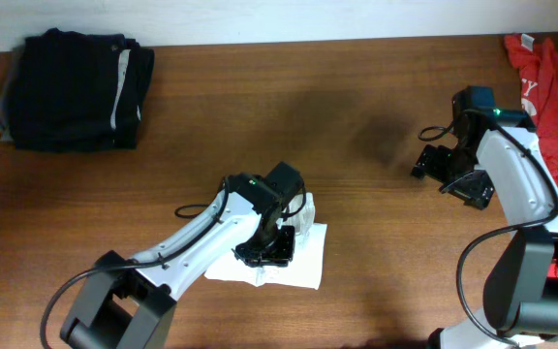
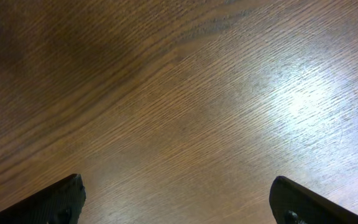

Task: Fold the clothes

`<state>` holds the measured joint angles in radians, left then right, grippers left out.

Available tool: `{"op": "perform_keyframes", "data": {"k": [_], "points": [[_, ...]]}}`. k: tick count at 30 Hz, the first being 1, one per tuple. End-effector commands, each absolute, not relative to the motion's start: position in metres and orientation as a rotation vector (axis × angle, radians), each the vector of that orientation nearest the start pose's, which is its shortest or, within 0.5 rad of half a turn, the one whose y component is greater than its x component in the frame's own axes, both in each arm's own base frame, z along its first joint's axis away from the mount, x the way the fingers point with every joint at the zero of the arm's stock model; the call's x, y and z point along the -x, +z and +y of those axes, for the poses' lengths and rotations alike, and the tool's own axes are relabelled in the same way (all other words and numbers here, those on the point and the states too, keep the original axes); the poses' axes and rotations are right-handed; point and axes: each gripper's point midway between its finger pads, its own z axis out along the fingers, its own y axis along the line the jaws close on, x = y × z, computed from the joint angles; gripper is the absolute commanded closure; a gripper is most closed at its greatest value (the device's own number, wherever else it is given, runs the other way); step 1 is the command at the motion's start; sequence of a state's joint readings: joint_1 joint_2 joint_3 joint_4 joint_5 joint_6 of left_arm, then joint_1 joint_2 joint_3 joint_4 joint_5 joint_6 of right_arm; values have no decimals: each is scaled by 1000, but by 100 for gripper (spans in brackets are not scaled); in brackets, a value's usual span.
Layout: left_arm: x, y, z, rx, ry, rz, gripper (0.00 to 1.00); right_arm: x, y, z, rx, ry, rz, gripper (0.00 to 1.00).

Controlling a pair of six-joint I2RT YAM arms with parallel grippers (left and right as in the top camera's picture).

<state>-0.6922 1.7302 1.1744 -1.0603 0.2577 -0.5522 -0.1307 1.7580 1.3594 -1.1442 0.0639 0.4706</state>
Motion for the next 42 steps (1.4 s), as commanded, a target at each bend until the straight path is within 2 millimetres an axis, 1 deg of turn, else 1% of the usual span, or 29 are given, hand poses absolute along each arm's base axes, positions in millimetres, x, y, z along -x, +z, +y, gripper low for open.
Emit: {"op": "perform_keyframes", "data": {"k": [1,3,5,6,10,11,12,14,15,16,17,18,20,21,22,23,25,26,28,29,30,31,32,33,34,35,37,41,42], "points": [[-186,64,-237,-323,-351,3279,92,-323,90,-59,-926,-119,2949,2],[-177,65,-246,-393,-350,3272,98,-323,90,-59,-926,-119,2949,2],[-166,65,-253,-444,-338,3271,99,-323,90,-59,-926,-119,2949,2],[-161,64,-257,-441,-327,3274,99,-323,90,-59,-926,-119,2949,2],[-151,64,-274,-541,-353,3225,99,-323,90,-59,-926,-119,2949,2],[-148,62,-280,-553,-354,3208,77,-323,90,-59,-926,-119,2949,2],[-146,61,-285,-554,-358,3199,68,-323,90,-59,-926,-119,2949,2],[-141,57,-296,-564,-387,3180,67,-323,90,-59,-926,-119,2949,2],[-138,55,-303,-592,-408,3166,65,-323,90,-59,-926,-119,2949,2],[-135,54,-310,-619,-427,3150,59,-323,90,-59,-926,-119,2949,2],[-133,53,-316,-641,-443,3136,59,-323,90,-59,-926,-119,2949,2],[-128,54,-325,-679,-486,3113,59,-323,90,-59,-926,-119,2949,2],[-124,58,-336,-714,-539,3090,75,-323,90,-59,-926,-119,2949,2],[-122,64,-341,-737,-569,3078,80,-323,90,-59,-926,-119,2949,2],[-120,73,-347,-793,-621,3051,83,-323,90,-59,-926,-119,2949,2],[-120,84,-353,-847,-661,3011,83,-323,90,-59,-926,-119,2949,2],[-127,103,-352,-852,-657,2960,82,-323,90,-59,-926,-119,2949,1],[-136,115,-346,-818,-623,2931,82,-323,90,-59,-926,-119,2949,2],[-157,131,-323,-709,-516,2905,81,-323,90,-59,-926,-119,2949,2],[-167,135,-309,-626,-460,2908,78,-323,90,-59,-926,-119,2949,2],[-185,138,-280,-486,-362,2928,56,-323,90,-59,-926,-119,2949,2],[-191,138,-272,-444,-341,2943,35,-323,90,-59,-926,-119,2949,2],[-196,136,-266,-408,-332,2959,24,-323,90,-59,-926,-119,2949,2],[-200,133,-262,-379,-331,2973,21,-323,90,-59,-926,-119,2949,2],[-203,128,-259,-354,-333,2993,22,-323,90,-59,-926,-119,2949,2],[-204,122,-259,-342,-326,3016,21,-323,90,-59,-926,-119,2949,2],[-200,108,-264,-353,-328,3070,22,-323,90,-59,-926,-119,2949,2],[-188,77,-293,-420,-411,3154,21,-323,90,-59,-926,-118,2949,2],[-183,64,-308,-460,-458,3175,22,-323,90,-59,-926,-119,2949,2]]}}
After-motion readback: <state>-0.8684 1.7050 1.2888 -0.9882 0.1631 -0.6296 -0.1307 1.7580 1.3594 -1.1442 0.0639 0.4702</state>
